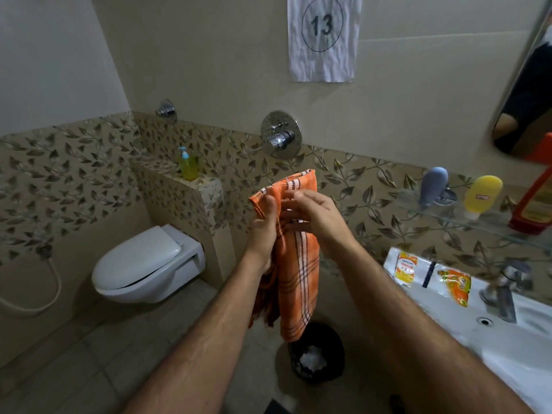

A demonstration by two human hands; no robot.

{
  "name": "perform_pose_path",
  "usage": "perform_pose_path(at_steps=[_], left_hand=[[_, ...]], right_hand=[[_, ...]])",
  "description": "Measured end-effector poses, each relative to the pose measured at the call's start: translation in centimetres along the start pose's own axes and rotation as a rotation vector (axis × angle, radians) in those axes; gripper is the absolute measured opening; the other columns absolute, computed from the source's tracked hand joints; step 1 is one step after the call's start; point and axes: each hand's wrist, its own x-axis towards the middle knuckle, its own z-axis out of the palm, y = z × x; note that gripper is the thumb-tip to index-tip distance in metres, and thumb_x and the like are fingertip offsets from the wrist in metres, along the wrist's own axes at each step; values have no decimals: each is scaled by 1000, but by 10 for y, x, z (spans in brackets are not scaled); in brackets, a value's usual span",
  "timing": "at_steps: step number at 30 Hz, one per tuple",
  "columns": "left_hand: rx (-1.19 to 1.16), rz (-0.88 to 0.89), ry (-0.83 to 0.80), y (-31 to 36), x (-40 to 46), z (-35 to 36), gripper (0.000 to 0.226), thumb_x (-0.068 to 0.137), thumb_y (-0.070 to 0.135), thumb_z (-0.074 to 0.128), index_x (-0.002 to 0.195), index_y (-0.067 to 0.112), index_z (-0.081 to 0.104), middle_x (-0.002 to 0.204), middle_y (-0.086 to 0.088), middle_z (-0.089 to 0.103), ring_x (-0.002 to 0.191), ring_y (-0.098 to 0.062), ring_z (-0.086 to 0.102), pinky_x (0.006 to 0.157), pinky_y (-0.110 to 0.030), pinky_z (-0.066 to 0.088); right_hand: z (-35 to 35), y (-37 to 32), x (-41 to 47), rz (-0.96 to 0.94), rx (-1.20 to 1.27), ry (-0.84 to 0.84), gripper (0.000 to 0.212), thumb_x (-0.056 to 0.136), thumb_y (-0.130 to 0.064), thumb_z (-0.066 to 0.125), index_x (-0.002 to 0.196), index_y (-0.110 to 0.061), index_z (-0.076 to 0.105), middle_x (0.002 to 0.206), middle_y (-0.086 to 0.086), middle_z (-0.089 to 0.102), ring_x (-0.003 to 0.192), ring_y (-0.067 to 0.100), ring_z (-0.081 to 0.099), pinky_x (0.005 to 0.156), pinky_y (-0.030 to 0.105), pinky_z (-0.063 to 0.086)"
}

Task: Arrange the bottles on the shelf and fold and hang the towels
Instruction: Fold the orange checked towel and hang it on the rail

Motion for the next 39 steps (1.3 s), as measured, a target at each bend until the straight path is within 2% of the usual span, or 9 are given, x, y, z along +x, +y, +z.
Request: perform_pose_path(at_steps=[4, 9, 12, 15, 19, 26, 34, 36, 39], left_hand=[[164, 23, 94, 2, 2, 7, 21, 87, 36, 67, 83, 16, 74, 84, -2, 75, 87, -21, 72, 81, -34, 56], [95, -61, 73, 12, 12, 8, 37, 93, 43, 58, 83, 13, 76, 94, -10, 76, 96, -27, 71, 95, -47, 52], [38, -83, -38, 18, 12, 16, 37, 97, 39, 52, 94, 8, 73, 100, -10, 75, 100, -26, 70, 97, -46, 51], [-84, -118, -174, 29, 10, 26, 41, 99, 38, 46, 107, 5, 68, 105, -12, 73, 102, -27, 69, 94, -44, 52], [-162, -173, -376, 35, 10, 45, 65, 91, 52, 47, 131, 2, 56, 129, -22, 60, 120, -37, 59, 104, -53, 43], [-220, -197, -687, 37, 11, 95, 63, 99, 55, 28, 136, 9, 51, 134, -17, 59, 123, -34, 57, 99, -50, 49], [-38, -247, -817, 10, -7, 158, 113, 39, 70, 83, 129, 8, 56, 124, -14, 66, 114, -30, 64, 89, -46, 56], [8, -248, -772, 4, -11, 180, 103, 31, 61, 91, 114, 7, 65, 112, -13, 72, 101, -26, 70, 80, -39, 59], [-40, -122, -728, 11, -23, 217, 61, 67, 28, 87, 117, 5, 63, 112, -17, 71, 98, -29, 71, 79, -40, 60]], right_hand=[[-11, -7, 1, 10, 69, -33, 30, 104, -17, 36, 118, -17, 62, 110, 21, 72, 104, 34, 69, 88, 47, 56], [-41, -10, -2, -124, -103, 277, 28, 93, -10, 60, 120, -12, 57, 89, 14, 72, 74, 22, 69, 65, 39, 56], [-77, -4, -5, -142, -425, 453, 75, 71, -39, 83, 135, -21, 48, 119, 7, 63, 106, 18, 62, 89, 38, 53], [-109, -7, -16, 12, -324, 280, 122, 50, -53, 91, 151, -22, 28, 145, 11, 48, 130, 23, 50, 107, 42, 44], [-130, -28, -41, 0, -178, 18, 71, 61, -33, 88, 123, -12, 60, 116, 11, 70, 109, 28, 66, 95, 45, 53], [-144, -75, -93, -134, -145, 254, 19, 86, -9, 67, 105, -10, 66, 98, 10, 75, 92, 26, 73, 77, 36, 60], [-190, -111, -140, -237, -153, 481, 18, 89, -10, 66, 107, -10, 65, 96, 7, 75, 89, 25, 73, 72, 35, 60], [-203, -119, -148, -248, -165, 537, 16, 88, -8, 66, 104, -9, 67, 94, 10, 75, 86, 25, 73, 72, 36, 60], [-222, -133, -162, -268, -186, 613, 11, 89, -3, 65, 98, -8, 67, 87, 8, 75, 79, 21, 72, 68, 33, 61]])
